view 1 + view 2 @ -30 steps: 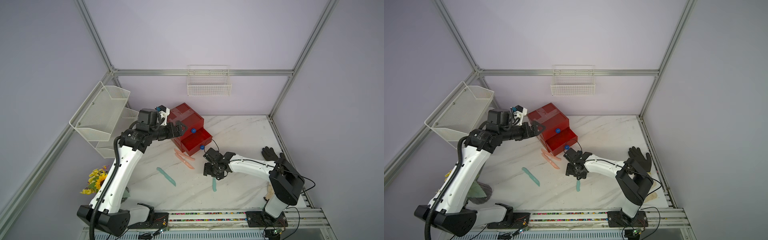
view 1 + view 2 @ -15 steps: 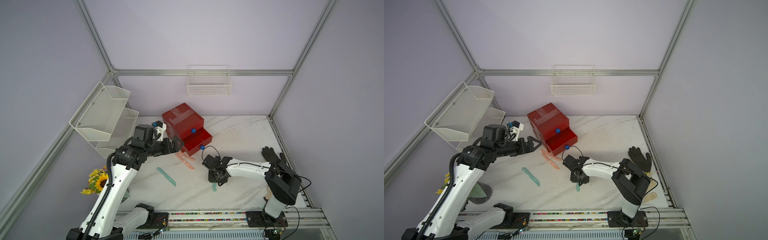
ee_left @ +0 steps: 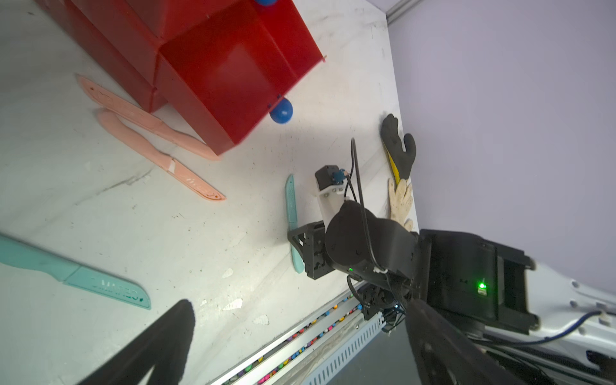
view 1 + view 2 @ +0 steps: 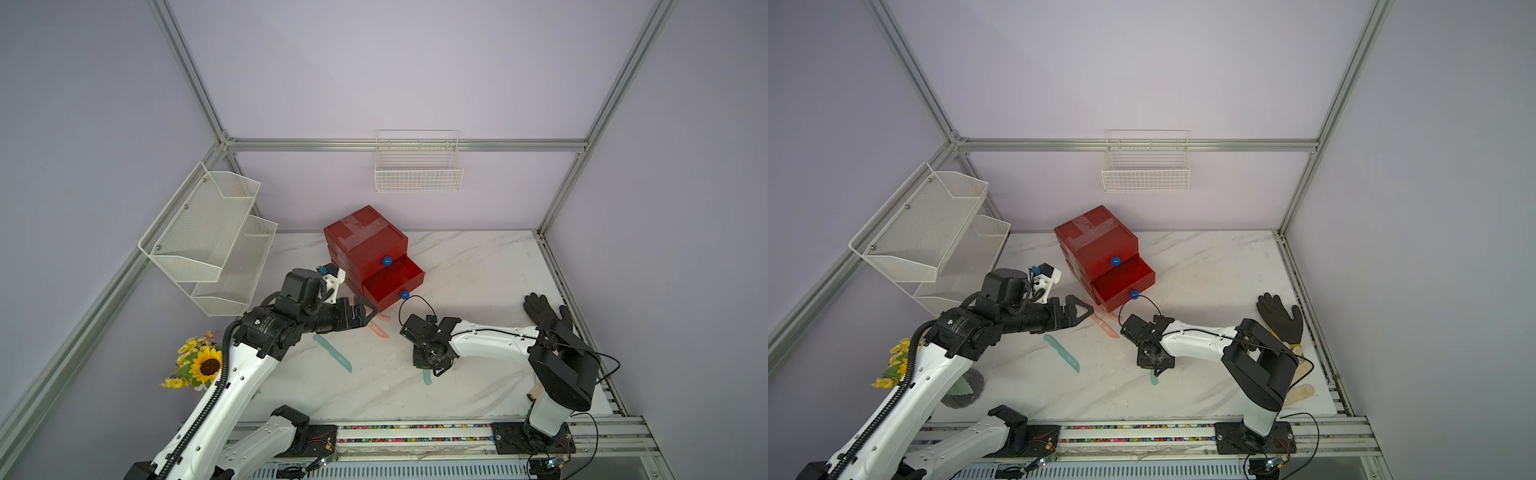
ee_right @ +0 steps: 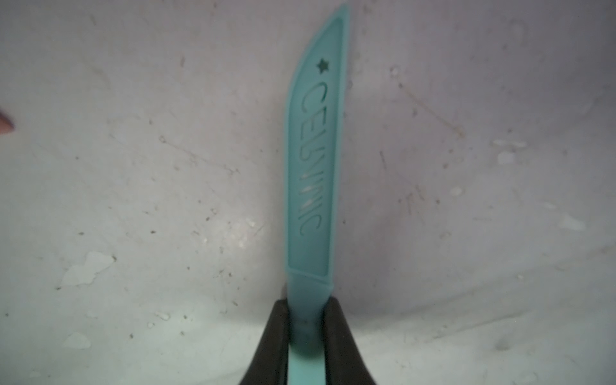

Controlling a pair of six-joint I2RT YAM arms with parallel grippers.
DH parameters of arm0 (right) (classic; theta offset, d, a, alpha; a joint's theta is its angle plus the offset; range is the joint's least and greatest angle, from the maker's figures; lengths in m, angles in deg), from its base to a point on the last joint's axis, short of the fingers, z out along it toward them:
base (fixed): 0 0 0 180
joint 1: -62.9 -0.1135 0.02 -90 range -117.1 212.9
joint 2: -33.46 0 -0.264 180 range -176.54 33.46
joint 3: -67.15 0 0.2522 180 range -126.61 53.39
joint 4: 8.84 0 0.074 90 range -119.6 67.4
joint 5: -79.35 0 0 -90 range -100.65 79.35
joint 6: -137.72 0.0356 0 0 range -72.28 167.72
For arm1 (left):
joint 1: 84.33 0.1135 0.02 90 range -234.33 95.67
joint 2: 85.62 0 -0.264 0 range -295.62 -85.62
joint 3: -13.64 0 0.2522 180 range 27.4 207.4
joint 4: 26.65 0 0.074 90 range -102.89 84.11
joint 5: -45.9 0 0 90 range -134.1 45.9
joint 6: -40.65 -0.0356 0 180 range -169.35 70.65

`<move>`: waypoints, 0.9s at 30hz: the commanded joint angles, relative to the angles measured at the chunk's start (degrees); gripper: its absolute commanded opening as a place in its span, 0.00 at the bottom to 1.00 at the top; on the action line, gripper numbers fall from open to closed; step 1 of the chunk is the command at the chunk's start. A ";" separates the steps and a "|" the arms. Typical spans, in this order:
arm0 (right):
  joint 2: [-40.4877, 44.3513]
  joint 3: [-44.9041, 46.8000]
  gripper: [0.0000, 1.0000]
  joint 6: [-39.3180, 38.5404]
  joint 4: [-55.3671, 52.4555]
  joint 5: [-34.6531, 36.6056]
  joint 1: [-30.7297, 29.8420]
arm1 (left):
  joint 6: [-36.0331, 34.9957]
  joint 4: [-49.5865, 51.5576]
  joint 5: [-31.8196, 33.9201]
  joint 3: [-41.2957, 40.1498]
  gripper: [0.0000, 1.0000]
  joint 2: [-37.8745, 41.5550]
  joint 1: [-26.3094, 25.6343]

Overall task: Place the fruit knives into the drawer by color
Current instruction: Pick up the fruit knife from the center of the board, then place the fruit knife in the drawer.

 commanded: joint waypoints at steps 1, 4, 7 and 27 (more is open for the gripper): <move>2.68 2.07 0.06 -1.02 -3.12 0.43 -0.27 | 3.01 -5.36 3.69 -0.24 1.00 -0.90 -6.55; 6.91 2.75 0.06 -1.16 -3.29 0.87 -0.26 | 4.56 -9.05 4.34 -1.24 1.00 -2.45 -9.84; 11.95 3.22 0.06 -1.10 -3.26 0.97 -0.19 | 6.16 -13.15 3.75 -2.90 1.00 -3.74 -10.76; 2.25 -27.16 0.06 15.19 14.69 -29.73 16.53 | -1.65 -7.88 3.82 18.48 1.00 -10.88 2.20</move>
